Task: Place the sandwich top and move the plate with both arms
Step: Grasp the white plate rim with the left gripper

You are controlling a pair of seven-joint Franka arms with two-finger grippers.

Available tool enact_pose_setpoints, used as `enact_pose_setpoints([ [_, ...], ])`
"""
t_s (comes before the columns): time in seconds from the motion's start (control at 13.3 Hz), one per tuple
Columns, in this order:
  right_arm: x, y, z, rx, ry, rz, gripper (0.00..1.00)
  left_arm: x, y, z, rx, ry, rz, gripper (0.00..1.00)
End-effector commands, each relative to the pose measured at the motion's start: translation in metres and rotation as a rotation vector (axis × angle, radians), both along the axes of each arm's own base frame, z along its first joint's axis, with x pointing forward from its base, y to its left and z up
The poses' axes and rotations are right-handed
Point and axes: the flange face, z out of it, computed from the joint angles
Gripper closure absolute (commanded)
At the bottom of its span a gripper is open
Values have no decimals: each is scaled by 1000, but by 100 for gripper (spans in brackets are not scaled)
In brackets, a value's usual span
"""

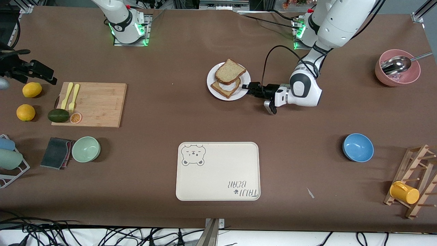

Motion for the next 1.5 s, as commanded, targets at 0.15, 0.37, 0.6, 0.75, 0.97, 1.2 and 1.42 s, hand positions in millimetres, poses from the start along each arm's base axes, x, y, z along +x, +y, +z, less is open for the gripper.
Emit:
enact_pose_setpoints([
  [0.15, -4, 1, 1, -2, 3, 2, 0, -2, -8, -1, -1, -8, 18, 66],
  [0.37, -4, 1, 1, -2, 3, 2, 0, -1, -8, 0, -1, -10, 16, 70],
  [0.6, -4, 1, 1, -2, 3, 2, 0, -1, -8, 0, -1, -9, 18, 85],
  [0.75, -4, 1, 1, -2, 3, 2, 0, -1, -8, 0, -1, -9, 18, 89],
  [0.97, -4, 1, 1, -2, 3, 2, 0, 1, -7, 4, 2, -20, 20, 94],
  [1.2, -4, 1, 1, -2, 3, 2, 0, 6, -5, 10, -1, -27, 27, 95],
  [1.42, -4, 1, 1, -2, 3, 2, 0, 11, -4, 21, -14, -42, 30, 96],
])
